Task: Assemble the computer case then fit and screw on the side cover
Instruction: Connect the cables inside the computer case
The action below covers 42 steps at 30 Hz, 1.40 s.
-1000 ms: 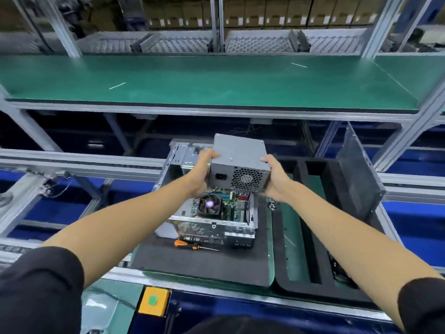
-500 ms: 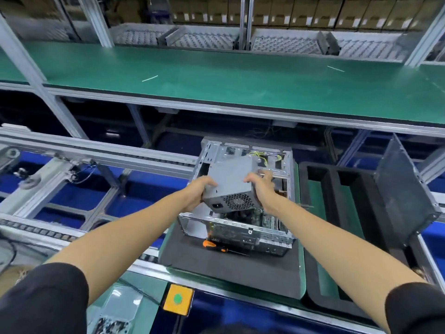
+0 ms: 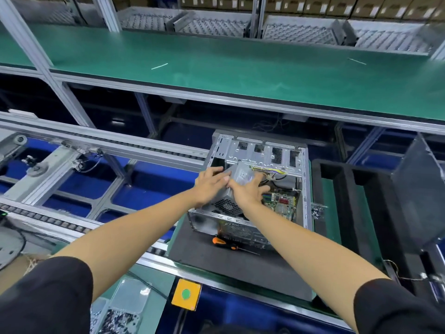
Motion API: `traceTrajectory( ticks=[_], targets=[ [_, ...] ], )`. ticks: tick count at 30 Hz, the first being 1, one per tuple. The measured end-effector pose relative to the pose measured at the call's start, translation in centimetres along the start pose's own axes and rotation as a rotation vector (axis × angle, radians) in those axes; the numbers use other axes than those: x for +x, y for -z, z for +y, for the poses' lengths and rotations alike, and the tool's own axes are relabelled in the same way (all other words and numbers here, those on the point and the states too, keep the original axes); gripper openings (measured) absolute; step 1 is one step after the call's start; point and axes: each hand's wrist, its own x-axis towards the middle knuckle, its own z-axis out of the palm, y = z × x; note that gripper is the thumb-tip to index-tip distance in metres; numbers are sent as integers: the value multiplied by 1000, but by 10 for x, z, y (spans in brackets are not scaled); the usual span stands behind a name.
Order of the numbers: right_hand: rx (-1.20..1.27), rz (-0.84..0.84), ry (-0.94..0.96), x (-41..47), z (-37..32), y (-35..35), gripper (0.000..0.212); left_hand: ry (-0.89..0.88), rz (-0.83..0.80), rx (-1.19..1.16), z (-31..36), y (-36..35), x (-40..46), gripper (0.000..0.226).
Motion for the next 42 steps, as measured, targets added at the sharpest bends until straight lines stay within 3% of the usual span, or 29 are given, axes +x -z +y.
traceTrajectory(
  ticks=[9,12,15,16,18,22,26,28,30,32,34,37,39,42],
  targets=[
    [-193,63,39,7,-5,-38,76,-77,43,83,-21,2,5,68],
    [-242,43,61,8,-5,-45,70,-128,46,43,-21,0,5,44],
    [-265,-17,121,7,-8,-44,47,-118,84,-65,-21,0,9,22],
    [-285,-40,156,8,-9,-40,38,-134,88,-17,-23,1,12,24],
    [-349,-53,247,14,-10,-26,24,-206,82,163,-26,2,19,59],
    [-747,-32,650,40,-14,13,7,-283,119,399,-26,2,32,61],
    [-1209,-114,1120,77,-31,51,28,-320,182,664,-17,-2,43,76],
    [-1272,-236,1453,93,-41,71,35,-298,160,715,-14,-7,46,82],
    [-1253,-214,1697,116,-44,89,45,-297,150,735,-15,-12,49,83],
    [-1173,-2,1613,133,-41,92,54,-313,150,735,-16,-13,52,83],
    [-954,183,1260,135,-28,78,41,-324,133,732,-16,-13,56,82],
    [-689,198,898,129,-10,44,16,-380,121,779,-15,-12,62,70],
    [-691,151,869,129,-6,31,14,-405,116,801,-17,-12,63,64],
    [-838,16,1018,133,-3,26,27,-433,131,851,-18,-11,67,66]
  ],
)
